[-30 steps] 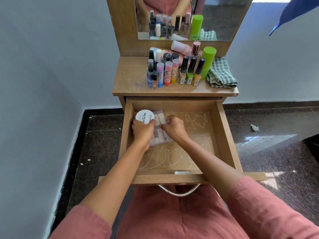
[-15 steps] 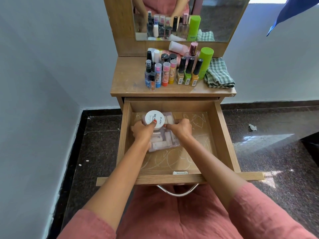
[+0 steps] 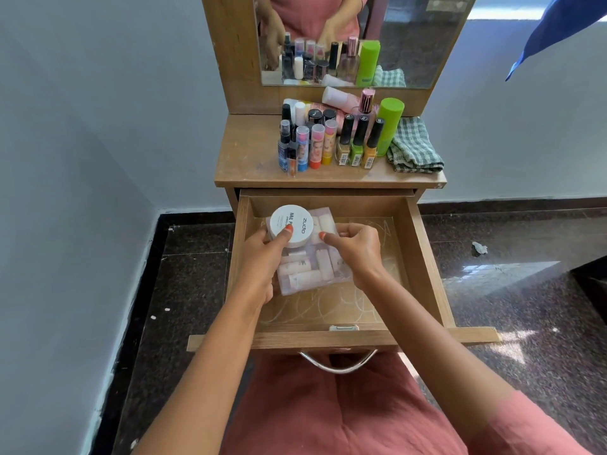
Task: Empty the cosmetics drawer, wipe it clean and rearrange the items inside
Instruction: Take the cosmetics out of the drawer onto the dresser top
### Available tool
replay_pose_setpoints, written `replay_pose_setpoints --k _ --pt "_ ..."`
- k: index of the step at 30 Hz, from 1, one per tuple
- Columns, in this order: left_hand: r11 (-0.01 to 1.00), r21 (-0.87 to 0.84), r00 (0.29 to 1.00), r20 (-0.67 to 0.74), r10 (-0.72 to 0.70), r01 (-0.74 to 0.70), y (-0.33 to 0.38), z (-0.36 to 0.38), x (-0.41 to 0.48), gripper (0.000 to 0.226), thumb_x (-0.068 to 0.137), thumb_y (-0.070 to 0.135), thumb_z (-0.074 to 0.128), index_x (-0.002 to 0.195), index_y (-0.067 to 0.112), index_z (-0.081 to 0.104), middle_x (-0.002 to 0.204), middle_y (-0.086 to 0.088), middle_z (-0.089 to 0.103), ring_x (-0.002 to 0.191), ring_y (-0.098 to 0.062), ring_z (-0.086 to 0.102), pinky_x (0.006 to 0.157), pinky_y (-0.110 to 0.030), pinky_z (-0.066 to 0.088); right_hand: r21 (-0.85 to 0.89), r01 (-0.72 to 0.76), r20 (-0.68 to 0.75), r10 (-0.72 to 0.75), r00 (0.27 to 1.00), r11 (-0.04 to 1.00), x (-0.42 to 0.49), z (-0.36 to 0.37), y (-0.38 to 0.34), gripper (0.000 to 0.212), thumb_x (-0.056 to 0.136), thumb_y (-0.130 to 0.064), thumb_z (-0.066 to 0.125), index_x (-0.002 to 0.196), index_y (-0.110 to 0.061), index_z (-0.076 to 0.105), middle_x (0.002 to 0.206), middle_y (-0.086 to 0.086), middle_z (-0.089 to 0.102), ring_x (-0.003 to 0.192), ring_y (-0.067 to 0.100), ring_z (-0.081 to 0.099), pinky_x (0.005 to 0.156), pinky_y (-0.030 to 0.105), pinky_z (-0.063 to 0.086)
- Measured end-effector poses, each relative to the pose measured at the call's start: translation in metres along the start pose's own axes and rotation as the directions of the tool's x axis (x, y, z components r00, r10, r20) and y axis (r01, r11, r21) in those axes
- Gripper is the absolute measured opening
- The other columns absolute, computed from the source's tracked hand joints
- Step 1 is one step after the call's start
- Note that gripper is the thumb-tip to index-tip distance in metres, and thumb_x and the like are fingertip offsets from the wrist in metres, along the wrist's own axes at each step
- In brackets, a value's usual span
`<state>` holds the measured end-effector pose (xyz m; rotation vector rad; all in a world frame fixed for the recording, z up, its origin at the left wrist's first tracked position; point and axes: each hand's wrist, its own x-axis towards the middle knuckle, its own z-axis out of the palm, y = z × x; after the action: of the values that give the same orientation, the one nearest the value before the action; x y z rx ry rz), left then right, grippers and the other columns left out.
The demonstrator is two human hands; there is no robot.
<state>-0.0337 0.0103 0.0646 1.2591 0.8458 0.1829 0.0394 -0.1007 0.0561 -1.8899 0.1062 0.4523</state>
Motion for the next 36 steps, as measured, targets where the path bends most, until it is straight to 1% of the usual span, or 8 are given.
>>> replay_pose_setpoints --k 5,11,18,21,26,30,33,36 --pt "0.995 -0.082 0.996 -0.072 0.045 -0.051 0.016 -0.024 -0.007 0.031 0.089 0.022 0.059 0.118 0.014 0.059 0.110 -0.007 0.066 0.096 -0.022 0.065 0.081 -0.042 0.055 0.045 0.104 0.129 -0.109 0.986 0.994 -0.026 0.009 -0.021 0.027 0.081 -0.011 0.067 0.107 -0.010 0.066 0.096 0.008 0.070 0.088 0.021 0.067 0.077 0.041 0.058" --pt "0.976 -0.168 0.975 -0.195 0.104 -0.137 0.048 -0.049 0.005 0.013 0.089 0.023 0.059 0.100 0.018 0.063 0.081 0.002 0.066 0.065 -0.010 0.064 0.044 -0.021 0.052 0.011 0.371 0.283 -0.359 0.890 0.929 -0.044 0.035 -0.048 0.033 0.080 -0.010 0.067 0.113 -0.013 0.060 0.105 0.003 0.068 0.090 0.010 0.063 0.074 0.019 0.053" --pt "0.976 -0.119 0.953 -0.264 0.148 -0.184 0.081 -0.069 0.037 0.026 0.086 0.018 0.063 0.109 0.008 0.063 0.079 -0.002 0.063 0.063 -0.011 0.061 0.042 -0.019 0.051 -0.164 0.518 0.452 -0.403 0.796 0.839 -0.035 0.065 -0.063 0.093 0.070 -0.014 0.077 0.143 -0.005 0.021 0.143 0.009 0.039 0.127 0.021 0.044 0.105 0.030 0.039" --pt "0.982 -0.105 0.958 -0.257 0.127 -0.158 0.086 -0.072 0.052 0.027 0.083 0.020 0.066 0.108 0.008 0.063 0.090 -0.007 0.065 0.070 -0.017 0.063 0.047 -0.024 0.055 -0.185 0.579 0.412 -0.472 0.779 0.794 -0.030 0.074 -0.067 0.076 0.078 -0.006 0.069 0.141 -0.005 0.027 0.147 0.009 0.032 0.131 0.021 0.039 0.105 0.024 0.032" --pt "0.985 -0.095 0.955 -0.274 0.111 -0.142 0.091 -0.072 0.074 0.032 0.082 0.022 0.067 0.111 0.009 0.062 0.106 -0.010 0.064 0.098 -0.026 0.063 0.076 -0.039 0.055 -0.392 0.705 0.407 -0.575 0.709 0.592 -0.012 0.088 -0.067 0.056 0.084 -0.010 0.063 0.135 -0.004 0.040 0.149 0.015 0.029 0.137 0.028 0.029 0.112 0.036 0.027" --pt "0.988 -0.064 0.952 -0.282 0.118 -0.141 0.096 -0.069 0.088 0.033 0.083 0.024 0.067 0.111 0.009 0.062 0.111 -0.010 0.064 0.100 -0.026 0.064 0.077 -0.037 0.055 -0.536 0.709 0.416 -0.588 0.694 0.458 -0.004 0.092 -0.069 0.049 0.089 -0.013 0.056 0.134 -0.003 0.039 0.149 0.015 0.030 0.140 0.030 0.023 0.111 0.040 0.028" --pt "0.988 -0.022 0.952 -0.270 0.142 -0.154 0.101 -0.064 0.097 0.035 0.083 0.026 0.066 0.114 0.010 0.061 0.116 -0.010 0.064 0.104 -0.025 0.062 0.086 -0.039 0.054 -0.674 0.689 0.347 -0.709 0.614 0.268 0.001 0.101 -0.065 0.037 0.078 -0.004 0.065 0.114 0.001 0.059 0.128 0.019 0.056 0.126 0.031 0.047 0.100 0.037 0.044" --pt "0.984 0.044 0.952 -0.249 0.181 -0.175 0.107 -0.054 0.104 0.035 0.086 0.026 0.062 0.118 0.010 0.060 0.118 -0.008 0.063 0.104 -0.022 0.061 0.088 -0.038 0.053 -0.739 0.637 0.246 -0.793 0.558 0.220 0.009 0.113 -0.063 0.035 0.055 -0.007 0.082 0.088 -0.006 0.071 0.096 0.010 0.073 0.094 0.020 0.068 0.077 0.028 0.055"
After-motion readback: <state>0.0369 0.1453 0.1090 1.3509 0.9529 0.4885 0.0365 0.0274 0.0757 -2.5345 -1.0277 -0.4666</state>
